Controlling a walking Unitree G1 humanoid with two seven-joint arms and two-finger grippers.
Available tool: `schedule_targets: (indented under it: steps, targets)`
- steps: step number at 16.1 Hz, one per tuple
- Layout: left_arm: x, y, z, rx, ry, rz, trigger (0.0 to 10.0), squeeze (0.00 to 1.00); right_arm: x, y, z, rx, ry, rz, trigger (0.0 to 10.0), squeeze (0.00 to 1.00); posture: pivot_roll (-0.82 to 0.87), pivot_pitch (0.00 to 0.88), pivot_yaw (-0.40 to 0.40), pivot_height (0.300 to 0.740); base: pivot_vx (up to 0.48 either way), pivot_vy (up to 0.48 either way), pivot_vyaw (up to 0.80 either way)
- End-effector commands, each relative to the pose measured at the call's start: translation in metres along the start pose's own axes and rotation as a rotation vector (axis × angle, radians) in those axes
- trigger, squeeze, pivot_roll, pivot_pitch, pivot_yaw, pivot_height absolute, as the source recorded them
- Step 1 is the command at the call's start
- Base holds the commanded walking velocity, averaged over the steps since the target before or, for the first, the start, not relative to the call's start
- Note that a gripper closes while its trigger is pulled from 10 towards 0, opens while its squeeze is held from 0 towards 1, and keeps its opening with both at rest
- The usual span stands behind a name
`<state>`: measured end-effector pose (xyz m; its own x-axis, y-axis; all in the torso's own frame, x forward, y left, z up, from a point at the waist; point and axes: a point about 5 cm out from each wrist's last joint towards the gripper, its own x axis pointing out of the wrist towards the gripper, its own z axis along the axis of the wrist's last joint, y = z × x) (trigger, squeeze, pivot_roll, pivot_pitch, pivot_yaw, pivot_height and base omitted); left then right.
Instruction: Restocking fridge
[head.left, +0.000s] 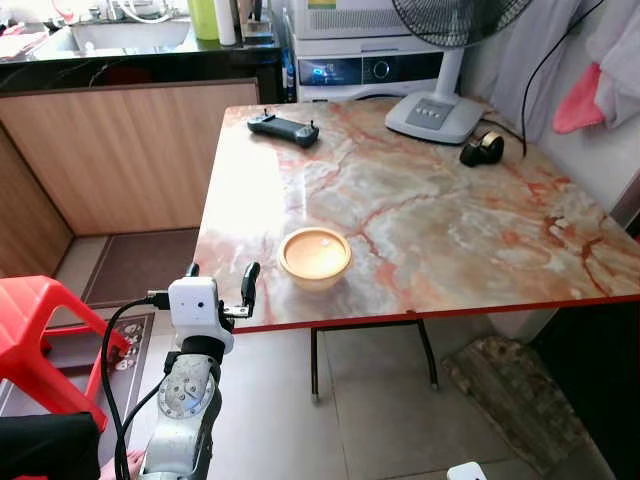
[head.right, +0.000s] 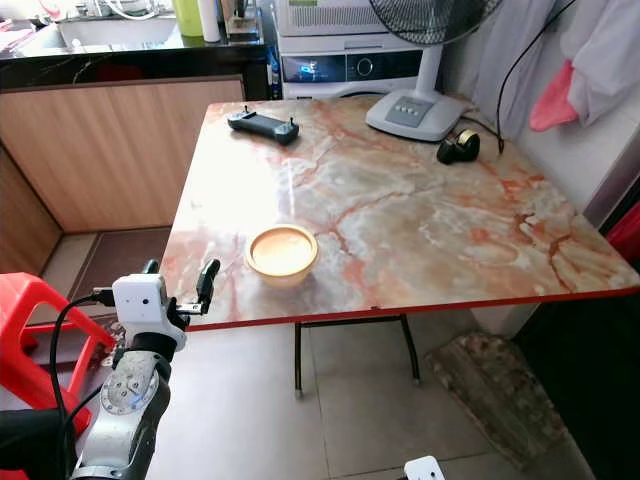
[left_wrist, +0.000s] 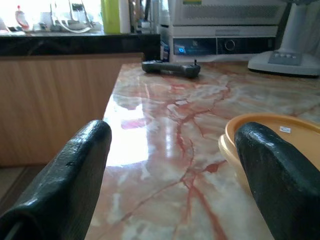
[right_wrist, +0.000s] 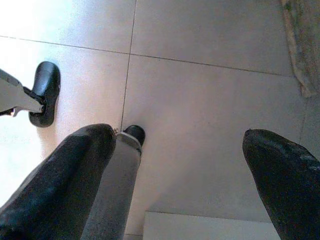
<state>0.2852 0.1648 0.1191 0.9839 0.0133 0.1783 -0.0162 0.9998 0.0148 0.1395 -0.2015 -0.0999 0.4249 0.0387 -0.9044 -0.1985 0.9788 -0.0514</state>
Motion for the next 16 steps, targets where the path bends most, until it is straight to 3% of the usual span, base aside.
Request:
schedule_targets:
  steps: [1, 3, 10, 16]
  targets:
    - [0.0029, 0.0007, 0.0069, -0.021, -0.017, -0.002, 10.0, 0.0, 0.0, -0.0004, 0.0016, 0.017, -0.014, -0.001, 10.0, 0.0, 0.03, 0.0, -0.01, 0.74, 0.247, 0.0, 0.0]
    - [0.0037, 0.0015, 0.0087, -0.024, -0.014, -0.005, 10.0, 0.0, 0.0001, -0.0001, 0.0028, 0.008, -0.02, 0.004, 10.0, 0.0, 0.03, 0.0, -0.01, 0.74, 0.261, 0.0, -0.74]
    - [0.0057, -0.0014, 0.0103, -0.022, -0.017, -0.016, 10.0, 0.0, 0.0005, 0.0006, 0.0049, -0.008, -0.022, 0.013, 10.0, 0.0, 0.03, 0.0, -0.009, 0.74, 0.316, 0.0, 0.0]
    - [0.0025, -0.0062, 0.0116, -0.004, -0.031, -0.04, 10.0, 0.0, 0.0005, 0.0004, 0.0059, -0.02, -0.024, 0.018, 10.0, 0.0, 0.03, 0.0, -0.014, 0.74, 0.0, 0.0, 0.0]
